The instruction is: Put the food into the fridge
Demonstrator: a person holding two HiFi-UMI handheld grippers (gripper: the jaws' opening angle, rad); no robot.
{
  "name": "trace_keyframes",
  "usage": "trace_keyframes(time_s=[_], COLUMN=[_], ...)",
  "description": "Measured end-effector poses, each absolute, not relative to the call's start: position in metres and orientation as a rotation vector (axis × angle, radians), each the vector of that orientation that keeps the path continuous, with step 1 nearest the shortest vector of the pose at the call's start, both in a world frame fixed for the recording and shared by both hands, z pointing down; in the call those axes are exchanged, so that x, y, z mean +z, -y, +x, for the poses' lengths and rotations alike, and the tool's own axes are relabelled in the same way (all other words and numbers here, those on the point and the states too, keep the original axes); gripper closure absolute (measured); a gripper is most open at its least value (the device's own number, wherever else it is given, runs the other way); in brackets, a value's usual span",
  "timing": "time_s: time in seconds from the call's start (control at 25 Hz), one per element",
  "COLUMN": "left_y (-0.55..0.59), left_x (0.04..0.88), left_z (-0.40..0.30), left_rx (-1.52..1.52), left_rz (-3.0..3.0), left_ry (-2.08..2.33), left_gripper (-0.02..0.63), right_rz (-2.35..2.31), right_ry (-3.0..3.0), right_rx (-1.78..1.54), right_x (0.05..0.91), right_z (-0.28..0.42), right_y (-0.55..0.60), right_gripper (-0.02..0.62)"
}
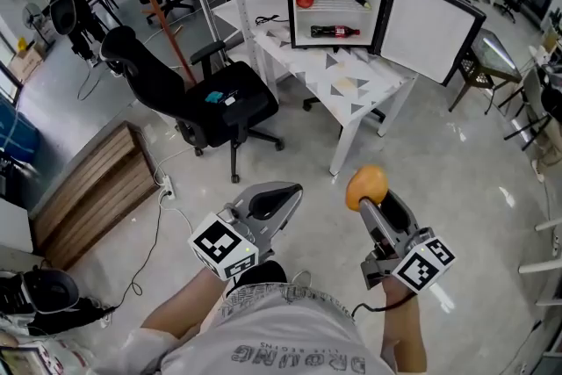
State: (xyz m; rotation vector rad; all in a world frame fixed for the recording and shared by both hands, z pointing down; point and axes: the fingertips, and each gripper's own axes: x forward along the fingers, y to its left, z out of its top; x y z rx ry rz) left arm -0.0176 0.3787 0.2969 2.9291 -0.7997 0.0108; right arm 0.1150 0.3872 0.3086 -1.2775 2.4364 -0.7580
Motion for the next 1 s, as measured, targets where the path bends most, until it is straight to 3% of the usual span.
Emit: trace_keyframes(time_s=[1.0], left_y=[-0.295], left_x=[0.312], left_z=[0.009], left_rx=[-0.002], left_rz=[2.921], left_ry=[0.776], left_gripper=[0.598], right_rz=[-1.306], right_ry=[-2.411], right_rx=[-0.777], right_x=[0.326], right_z=[0.147], right_y=[-0.312], right_gripper=[0.342])
